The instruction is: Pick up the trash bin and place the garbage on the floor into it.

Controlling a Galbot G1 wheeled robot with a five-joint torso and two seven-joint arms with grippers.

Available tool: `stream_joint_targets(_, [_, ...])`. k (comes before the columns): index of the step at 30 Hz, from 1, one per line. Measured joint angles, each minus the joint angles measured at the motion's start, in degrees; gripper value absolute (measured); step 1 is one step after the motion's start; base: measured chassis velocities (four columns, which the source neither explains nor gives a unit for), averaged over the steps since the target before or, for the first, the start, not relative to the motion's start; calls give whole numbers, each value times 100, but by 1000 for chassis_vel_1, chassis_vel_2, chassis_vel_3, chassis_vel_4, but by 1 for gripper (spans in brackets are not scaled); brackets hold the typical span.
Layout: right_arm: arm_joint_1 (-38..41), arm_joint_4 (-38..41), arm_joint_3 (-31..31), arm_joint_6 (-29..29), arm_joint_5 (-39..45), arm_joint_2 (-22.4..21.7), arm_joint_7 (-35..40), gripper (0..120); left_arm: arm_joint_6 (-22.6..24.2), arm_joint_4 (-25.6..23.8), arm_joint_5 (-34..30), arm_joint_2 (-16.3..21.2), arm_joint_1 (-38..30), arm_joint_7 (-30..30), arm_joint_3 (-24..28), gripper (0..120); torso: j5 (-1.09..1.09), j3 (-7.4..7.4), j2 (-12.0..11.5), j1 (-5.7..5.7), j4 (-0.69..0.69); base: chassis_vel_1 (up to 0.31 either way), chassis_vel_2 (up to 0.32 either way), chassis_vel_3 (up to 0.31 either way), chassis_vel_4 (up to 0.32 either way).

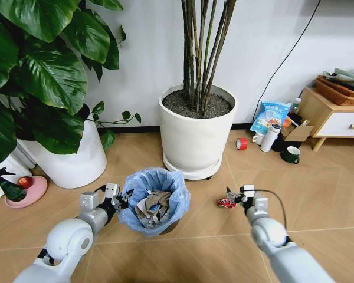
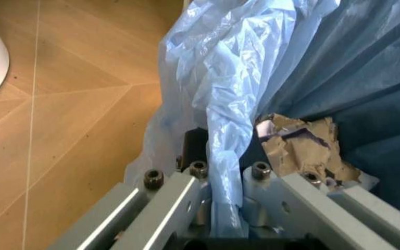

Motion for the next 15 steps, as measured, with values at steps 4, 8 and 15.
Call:
stream_joint_targets(4, [255,-428,-63,-130,-2,392,354,100,1,-4,-1,17,4,-1,7,0,-3,0,0,0,0,0,0,0,0])
stream_joint_targets(8, [423,-638,-118,-418,145,683,1220,100,4,27,-8,25,-27,-2,41,0,-7,0,0,0,-2,0,0,0,0])
stream_joint_targets(15, [517,-743,-143,-600,500,939,2158,100,11,97,-10,-6,-83,-2,104,0,-4,0,0,0,-2,0,0,0,0])
